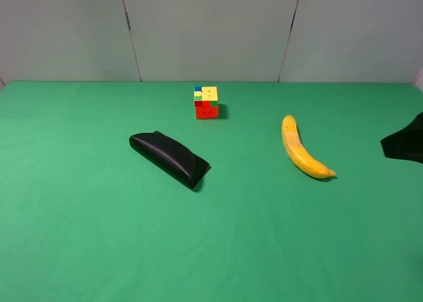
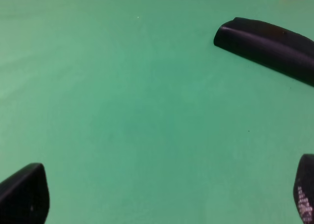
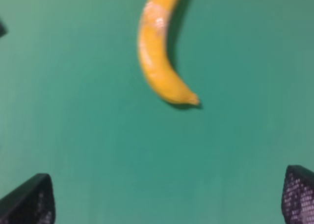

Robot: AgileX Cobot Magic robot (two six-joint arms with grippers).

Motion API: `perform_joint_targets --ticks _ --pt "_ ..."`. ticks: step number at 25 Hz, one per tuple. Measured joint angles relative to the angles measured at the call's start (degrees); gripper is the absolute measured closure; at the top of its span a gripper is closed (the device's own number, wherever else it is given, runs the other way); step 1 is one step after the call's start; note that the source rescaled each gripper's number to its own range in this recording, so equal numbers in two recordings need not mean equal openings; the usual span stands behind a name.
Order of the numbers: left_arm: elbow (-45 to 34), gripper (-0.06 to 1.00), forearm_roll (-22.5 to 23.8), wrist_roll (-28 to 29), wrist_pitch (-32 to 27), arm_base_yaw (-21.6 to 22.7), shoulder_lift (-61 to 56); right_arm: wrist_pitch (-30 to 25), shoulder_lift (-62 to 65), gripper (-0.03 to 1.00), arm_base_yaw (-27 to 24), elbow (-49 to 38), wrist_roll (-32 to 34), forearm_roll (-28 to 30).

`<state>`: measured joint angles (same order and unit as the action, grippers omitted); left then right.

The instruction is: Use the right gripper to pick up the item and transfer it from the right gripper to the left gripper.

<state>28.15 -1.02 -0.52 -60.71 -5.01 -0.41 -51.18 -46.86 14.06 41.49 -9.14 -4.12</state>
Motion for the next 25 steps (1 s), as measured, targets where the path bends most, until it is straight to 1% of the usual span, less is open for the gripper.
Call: perform_joint_targets --ticks 5,10,19,25 --pt "0.0 -0.06 0.0 0.0 0.0 0.0 0.0 4.3 -8.6 -0.03 4.1 0.0 -0.2 -0.1" --pt "0.0 -0.06 0.0 0.0 0.0 0.0 0.0 8.7 -16.2 -0.03 6.1 0.0 -0.5 -0.1" --pt "0.0 -0.06 0.0 0.0 0.0 0.0 0.0 18.2 -30.2 -0.03 6.7 0.1 -0.7 0.7" --pt "0.0 -0.06 0.0 0.0 0.0 0.0 0.0 22.5 -38.8 -0.03 6.7 0.2 -0.7 1.8"
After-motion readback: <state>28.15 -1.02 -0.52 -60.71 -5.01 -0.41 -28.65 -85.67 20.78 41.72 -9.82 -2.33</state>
